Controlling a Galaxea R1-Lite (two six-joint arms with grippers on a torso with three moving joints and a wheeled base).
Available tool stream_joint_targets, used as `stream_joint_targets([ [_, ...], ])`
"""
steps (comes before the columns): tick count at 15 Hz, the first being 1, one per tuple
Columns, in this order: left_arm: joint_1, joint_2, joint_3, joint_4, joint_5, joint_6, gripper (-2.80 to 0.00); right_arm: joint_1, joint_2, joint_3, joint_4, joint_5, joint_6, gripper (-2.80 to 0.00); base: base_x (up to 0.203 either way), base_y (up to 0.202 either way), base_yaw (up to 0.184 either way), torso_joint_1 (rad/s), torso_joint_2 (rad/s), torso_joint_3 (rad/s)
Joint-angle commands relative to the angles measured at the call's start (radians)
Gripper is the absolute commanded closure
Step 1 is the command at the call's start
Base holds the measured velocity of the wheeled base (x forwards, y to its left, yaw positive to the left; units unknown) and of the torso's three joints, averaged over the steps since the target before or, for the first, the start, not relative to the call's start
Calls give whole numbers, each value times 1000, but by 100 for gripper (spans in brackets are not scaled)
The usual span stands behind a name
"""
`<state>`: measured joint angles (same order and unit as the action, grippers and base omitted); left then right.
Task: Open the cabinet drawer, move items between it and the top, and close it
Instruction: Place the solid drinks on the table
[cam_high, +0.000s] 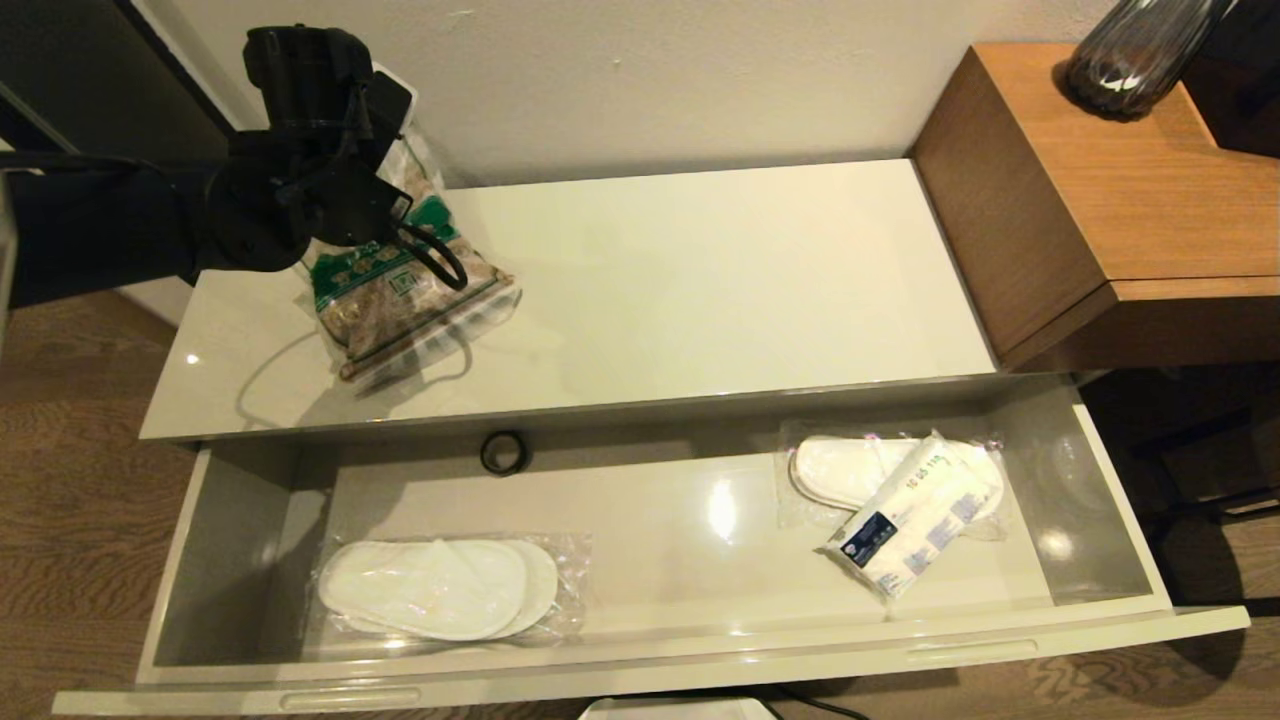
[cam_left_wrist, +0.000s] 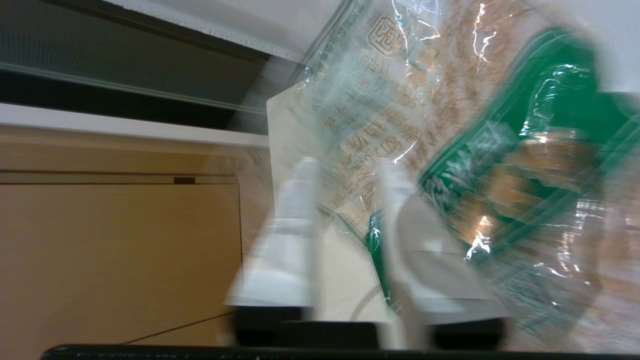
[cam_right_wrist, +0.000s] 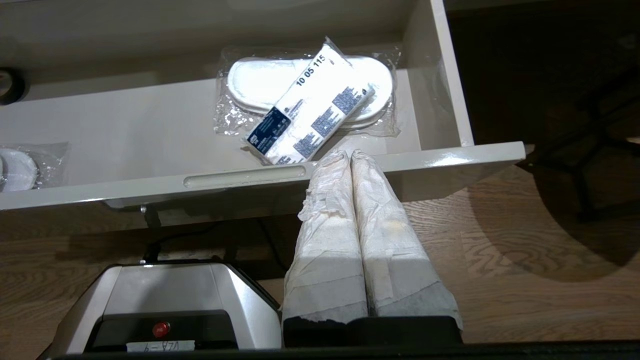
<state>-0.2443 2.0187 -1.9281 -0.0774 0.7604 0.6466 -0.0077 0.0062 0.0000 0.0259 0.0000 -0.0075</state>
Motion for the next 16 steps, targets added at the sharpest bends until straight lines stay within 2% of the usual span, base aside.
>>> stream_joint_targets([
  [1, 0, 10, -2, -21, 5, 4, -280, 0, 0, 1, 0, 0, 0, 0, 0, 0, 0, 0, 0, 0],
  [4, 1, 9, -2, -163, 9, 10, -280, 0, 0, 2, 0, 0, 0, 0, 0, 0, 0, 0, 0, 0],
  [5, 2, -9, 0, -176, 11, 21, -280, 0, 0, 1, 0, 0, 0, 0, 0, 0, 0, 0, 0, 0],
  [7, 2, -77, 4, -142, 18, 33, -280, 0, 0, 0, 0, 0, 0, 0, 0, 0, 0, 0, 0, 0],
  [8, 2, -116, 10, -89, 20, 37, -280, 0, 0, 0, 0, 0, 0, 0, 0, 0, 0, 0, 0, 0],
  [9, 2, -170, 16, 5, 16, 33, -280, 0, 0, 1, 0, 0, 0, 0, 0, 0, 0, 0, 0, 0],
  [11, 6, -283, 9, 352, -38, -5, -280, 0, 0, 1, 0, 0, 0, 0, 0, 0, 0, 0, 0, 0],
  [12, 17, -350, 3, 527, -93, -26, -280, 0, 0, 0, 0, 0, 0, 0, 0, 0, 0, 0, 0, 0],
  [14, 63, -471, -3, 861, -268, -81, -280, 0, 0, 1, 0, 0, 0, 0, 0, 0, 0, 0, 0, 0],
  [16, 96, -547, -5, 1100, -404, -177, -280, 0, 0, 0, 0, 0, 0, 0, 0, 0, 0, 0, 0, 0],
])
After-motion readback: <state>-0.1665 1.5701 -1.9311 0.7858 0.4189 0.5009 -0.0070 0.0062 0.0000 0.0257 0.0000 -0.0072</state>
